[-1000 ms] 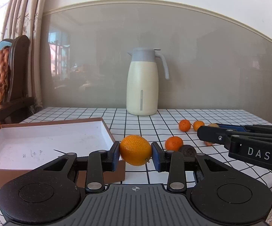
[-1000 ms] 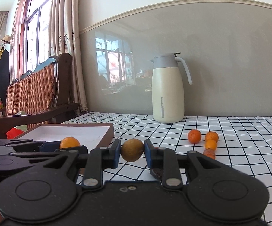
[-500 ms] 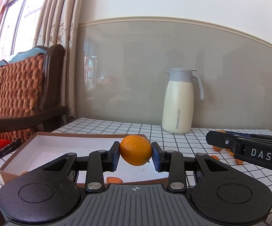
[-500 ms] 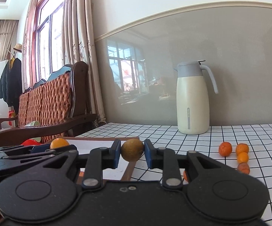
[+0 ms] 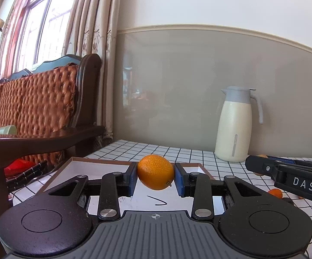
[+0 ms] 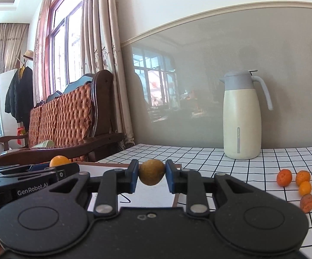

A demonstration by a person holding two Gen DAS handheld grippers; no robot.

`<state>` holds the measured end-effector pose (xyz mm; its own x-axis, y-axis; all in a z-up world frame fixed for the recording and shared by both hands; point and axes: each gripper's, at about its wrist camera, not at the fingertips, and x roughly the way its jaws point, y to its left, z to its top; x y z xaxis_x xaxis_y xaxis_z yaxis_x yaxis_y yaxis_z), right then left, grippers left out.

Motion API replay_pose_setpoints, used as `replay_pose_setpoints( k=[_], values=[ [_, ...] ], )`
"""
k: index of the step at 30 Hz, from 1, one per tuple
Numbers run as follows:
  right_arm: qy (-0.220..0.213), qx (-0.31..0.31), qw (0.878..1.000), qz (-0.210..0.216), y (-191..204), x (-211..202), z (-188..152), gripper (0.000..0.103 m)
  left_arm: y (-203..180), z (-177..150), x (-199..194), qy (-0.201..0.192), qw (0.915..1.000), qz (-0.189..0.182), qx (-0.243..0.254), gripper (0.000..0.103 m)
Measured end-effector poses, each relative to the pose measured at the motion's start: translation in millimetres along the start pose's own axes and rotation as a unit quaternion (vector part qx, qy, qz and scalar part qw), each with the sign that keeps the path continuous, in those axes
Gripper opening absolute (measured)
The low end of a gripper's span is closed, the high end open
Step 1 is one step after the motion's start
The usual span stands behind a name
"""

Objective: Organize fruits
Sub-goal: 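Carry the kiwi and orange over the brown box with both tools, then open both tools to release the kiwi and orange into the box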

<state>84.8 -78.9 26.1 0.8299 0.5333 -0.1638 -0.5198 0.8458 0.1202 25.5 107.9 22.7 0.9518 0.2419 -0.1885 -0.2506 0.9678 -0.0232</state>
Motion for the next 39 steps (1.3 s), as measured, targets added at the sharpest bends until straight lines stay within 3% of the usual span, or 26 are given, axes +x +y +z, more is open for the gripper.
replay_pose_setpoints(
  k=[17,29,39],
  values=[
    [0.031,0.01,0.999,-0.004,9,45,-2,0.018,56,4,30,0.023,0.9976,0.064,-0.013,0.036],
    [0.092,0.035,0.995,-0.02,1,75,-6,0.018,80,-1,62,0.065,0.9939,0.087,-0.024,0.036],
    [0.111,0.021,0.993,-0.018,2,99,0,0.018,93,-6,81,0.086,0.9897,0.11,-0.032,0.036]
  ],
)
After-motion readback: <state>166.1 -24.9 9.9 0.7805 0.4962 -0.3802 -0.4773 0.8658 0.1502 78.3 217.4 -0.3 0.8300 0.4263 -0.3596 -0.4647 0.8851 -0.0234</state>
